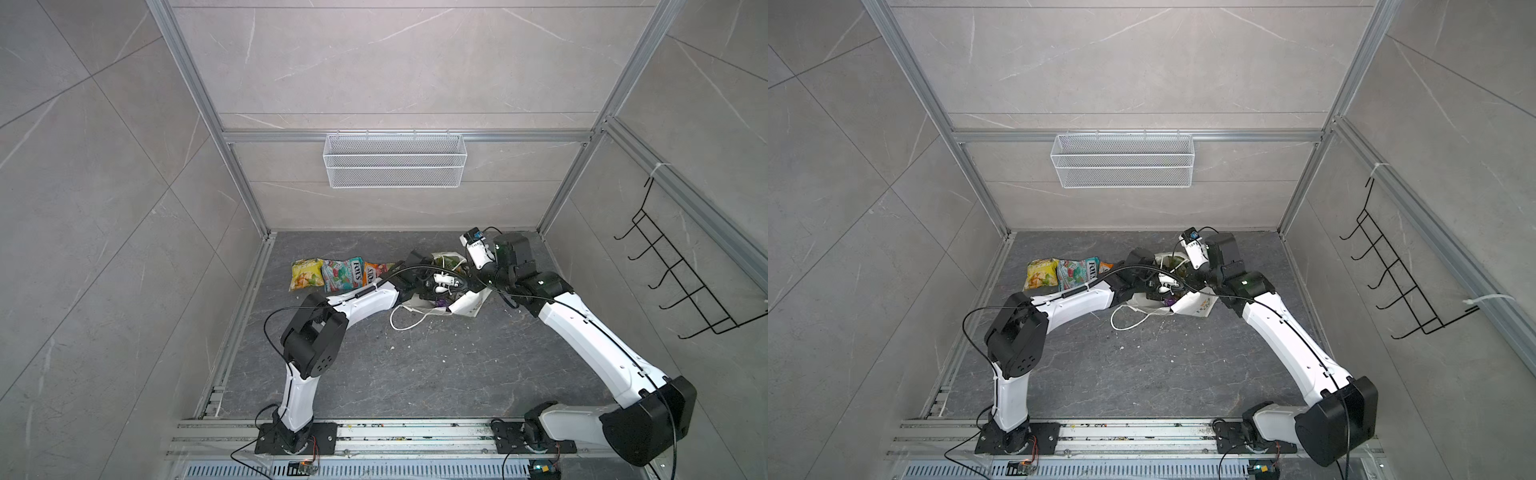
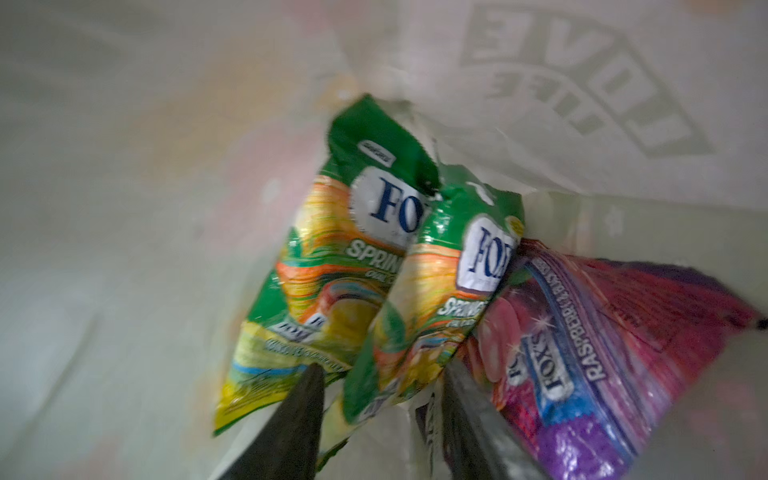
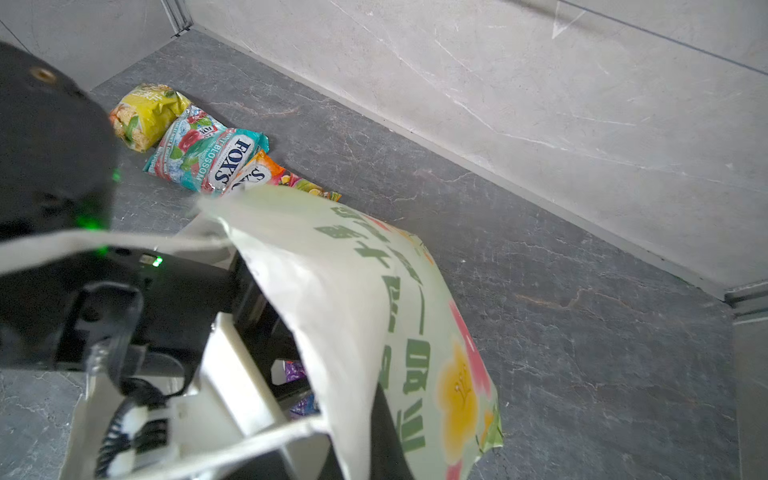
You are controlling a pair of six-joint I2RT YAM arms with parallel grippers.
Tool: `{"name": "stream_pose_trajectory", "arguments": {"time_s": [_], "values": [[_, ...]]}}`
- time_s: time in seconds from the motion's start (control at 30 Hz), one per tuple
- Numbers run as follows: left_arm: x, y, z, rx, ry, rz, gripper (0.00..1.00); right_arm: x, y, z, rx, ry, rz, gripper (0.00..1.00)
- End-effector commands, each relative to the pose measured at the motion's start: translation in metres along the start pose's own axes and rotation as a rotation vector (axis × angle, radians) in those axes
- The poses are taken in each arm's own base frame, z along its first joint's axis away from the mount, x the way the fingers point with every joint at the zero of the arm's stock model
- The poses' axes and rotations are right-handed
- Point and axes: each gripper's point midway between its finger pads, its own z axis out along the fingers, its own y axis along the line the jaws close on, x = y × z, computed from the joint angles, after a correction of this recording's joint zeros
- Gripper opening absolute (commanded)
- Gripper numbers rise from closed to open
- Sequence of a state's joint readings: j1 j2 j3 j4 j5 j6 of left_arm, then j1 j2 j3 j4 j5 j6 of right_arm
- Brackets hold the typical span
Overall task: Take the snacks out of the paper bag
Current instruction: Pick up the snack from the paper bag.
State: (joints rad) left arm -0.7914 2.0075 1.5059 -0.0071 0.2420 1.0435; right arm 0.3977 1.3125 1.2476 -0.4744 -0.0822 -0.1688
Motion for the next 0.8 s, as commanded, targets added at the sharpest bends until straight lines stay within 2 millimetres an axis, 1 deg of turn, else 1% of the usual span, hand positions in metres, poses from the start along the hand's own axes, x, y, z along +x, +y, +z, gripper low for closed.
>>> {"name": "stream_pose_trajectory", "arguments": {"time_s": [0.0, 0.07, 0.1, 0.13, 0.2, 0.33, 0.43, 0.57, 0.77], "values": [[0.001, -0.004, 0.010, 0.020, -0.023, 0.023, 0.44, -0.048, 0.007, -0.028, -0.038, -0.179, -0.037, 0.00], [0.005, -0.009, 0.014, 0.032, -0.017, 0.017, 0.36, -0.049, 0.006, -0.029, -0.032, -0.184, -0.031, 0.00], [0.006, -0.010, 0.016, 0.033, -0.013, 0.012, 0.34, -0.051, 0.006, -0.029, -0.032, -0.188, -0.029, 0.00], [0.008, -0.010, 0.017, 0.033, -0.011, 0.005, 0.30, -0.051, 0.006, -0.029, -0.034, -0.189, -0.028, 0.00], [0.010, -0.009, 0.019, 0.025, -0.001, -0.008, 0.18, -0.051, 0.007, -0.028, -0.034, -0.189, -0.025, 0.00], [0.009, -0.002, 0.015, -0.015, 0.002, -0.035, 0.08, -0.049, 0.004, -0.025, -0.025, -0.181, -0.015, 0.00], [0.000, 0.006, 0.007, -0.047, -0.011, -0.043, 0.01, -0.044, 0.000, -0.020, -0.001, -0.166, -0.005, 0.00], [-0.014, 0.017, -0.009, -0.095, -0.049, -0.054, 0.00, -0.035, -0.005, -0.014, 0.029, -0.147, 0.007, 0.00], [-0.032, 0.031, -0.034, -0.155, -0.087, -0.063, 0.00, -0.030, -0.007, -0.010, 0.045, -0.132, 0.015, 0.00]]}}
